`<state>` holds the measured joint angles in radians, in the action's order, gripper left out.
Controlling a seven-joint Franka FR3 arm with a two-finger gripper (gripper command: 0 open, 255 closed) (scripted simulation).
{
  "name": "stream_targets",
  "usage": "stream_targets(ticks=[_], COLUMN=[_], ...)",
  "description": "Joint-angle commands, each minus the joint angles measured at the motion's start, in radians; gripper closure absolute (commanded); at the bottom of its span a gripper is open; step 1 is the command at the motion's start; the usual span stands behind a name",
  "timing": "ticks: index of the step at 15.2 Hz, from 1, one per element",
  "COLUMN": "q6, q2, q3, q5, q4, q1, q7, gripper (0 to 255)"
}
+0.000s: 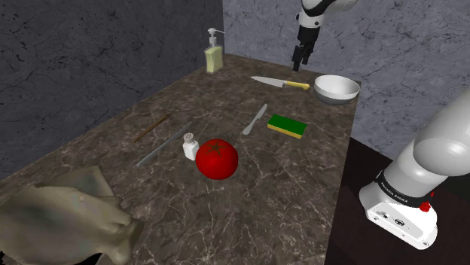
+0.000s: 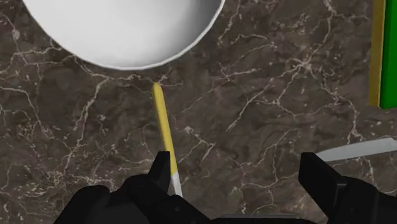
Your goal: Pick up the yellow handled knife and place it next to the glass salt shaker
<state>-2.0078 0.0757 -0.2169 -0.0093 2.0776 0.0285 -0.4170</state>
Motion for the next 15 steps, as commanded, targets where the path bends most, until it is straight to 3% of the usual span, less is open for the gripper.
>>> stream_targets(ticks=[1,11,15], q6=[-0.027,-0.061,-0.107], q2=[-0.079,-0.474,-0.495], q3=[-0.007,0.010,0.013], q5=[0.016,0.089,0.094], q4=[-0.046,-0.379,-0.354], q1=[-0.002,-0.039,-0.041], q7=[-0.041,-0.198,-0.201], gripper=[0,0,0])
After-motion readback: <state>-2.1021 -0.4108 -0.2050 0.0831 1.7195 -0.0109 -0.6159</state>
